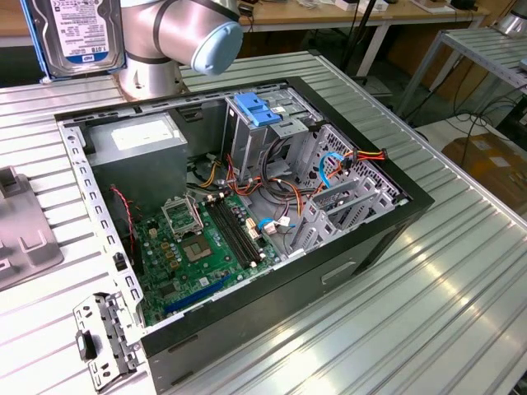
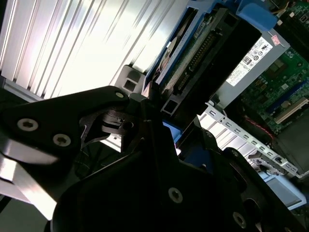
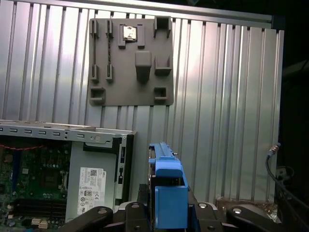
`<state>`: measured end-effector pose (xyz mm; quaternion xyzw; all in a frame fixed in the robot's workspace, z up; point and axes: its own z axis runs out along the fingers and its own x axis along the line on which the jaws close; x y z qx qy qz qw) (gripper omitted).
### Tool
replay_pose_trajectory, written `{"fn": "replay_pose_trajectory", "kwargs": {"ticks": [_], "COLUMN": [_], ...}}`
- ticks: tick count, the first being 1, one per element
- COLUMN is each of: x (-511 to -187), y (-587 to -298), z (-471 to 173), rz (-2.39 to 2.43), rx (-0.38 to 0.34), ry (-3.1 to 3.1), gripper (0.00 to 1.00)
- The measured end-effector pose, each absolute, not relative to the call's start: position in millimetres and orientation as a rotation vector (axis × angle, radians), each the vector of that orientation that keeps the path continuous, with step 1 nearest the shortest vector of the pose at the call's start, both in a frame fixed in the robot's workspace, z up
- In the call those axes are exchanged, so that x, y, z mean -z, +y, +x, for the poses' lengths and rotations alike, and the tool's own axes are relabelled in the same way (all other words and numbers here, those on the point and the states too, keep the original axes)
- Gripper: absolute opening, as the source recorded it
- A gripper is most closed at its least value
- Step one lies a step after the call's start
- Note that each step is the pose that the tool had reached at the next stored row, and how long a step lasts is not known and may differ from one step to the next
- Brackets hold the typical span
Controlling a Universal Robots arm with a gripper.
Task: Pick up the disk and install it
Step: 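Pick up the disk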
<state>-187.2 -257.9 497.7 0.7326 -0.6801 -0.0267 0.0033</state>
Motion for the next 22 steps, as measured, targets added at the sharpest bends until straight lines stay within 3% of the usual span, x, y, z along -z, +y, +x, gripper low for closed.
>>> {"fn": "replay_pose_trajectory", "kwargs": {"ticks": [22], "x": [-497.0], "y": [-279.3], "z": [-169.9], "rz": [2.297], "rx": [0.084], "ry": [-2.132], "gripper": [0.37]}}
